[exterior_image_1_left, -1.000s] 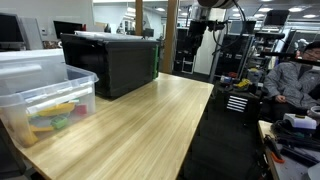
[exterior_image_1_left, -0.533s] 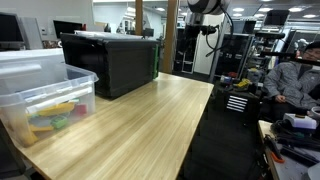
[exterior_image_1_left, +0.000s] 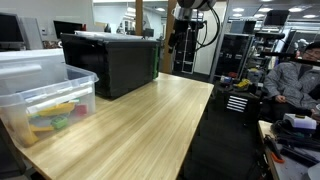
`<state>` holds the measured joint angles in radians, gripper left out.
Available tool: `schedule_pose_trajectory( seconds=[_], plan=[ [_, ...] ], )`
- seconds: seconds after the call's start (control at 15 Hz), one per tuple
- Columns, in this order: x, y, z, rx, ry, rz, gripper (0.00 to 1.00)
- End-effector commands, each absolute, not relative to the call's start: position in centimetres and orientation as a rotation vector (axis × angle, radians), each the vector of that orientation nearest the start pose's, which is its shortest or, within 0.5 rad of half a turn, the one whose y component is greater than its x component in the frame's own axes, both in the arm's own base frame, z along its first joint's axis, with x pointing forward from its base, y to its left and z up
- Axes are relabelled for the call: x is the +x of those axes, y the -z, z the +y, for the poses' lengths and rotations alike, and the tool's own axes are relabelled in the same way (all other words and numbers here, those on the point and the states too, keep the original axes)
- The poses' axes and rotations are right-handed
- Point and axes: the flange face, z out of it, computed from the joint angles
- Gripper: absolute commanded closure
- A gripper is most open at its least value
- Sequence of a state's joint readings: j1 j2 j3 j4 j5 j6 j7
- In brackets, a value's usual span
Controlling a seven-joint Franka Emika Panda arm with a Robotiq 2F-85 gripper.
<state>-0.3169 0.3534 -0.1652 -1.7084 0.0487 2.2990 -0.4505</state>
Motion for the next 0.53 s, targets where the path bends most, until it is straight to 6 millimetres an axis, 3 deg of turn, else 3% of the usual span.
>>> schedule_pose_trajectory(
  seconds=[0.0,0.47],
  plan=[
    [61.7,-41.9,-30.6,-3.209,0.366,0.009,0.0],
    [64.7,-40.5,-31.6,-3.192,0.386,-0.014,0.0]
  ],
)
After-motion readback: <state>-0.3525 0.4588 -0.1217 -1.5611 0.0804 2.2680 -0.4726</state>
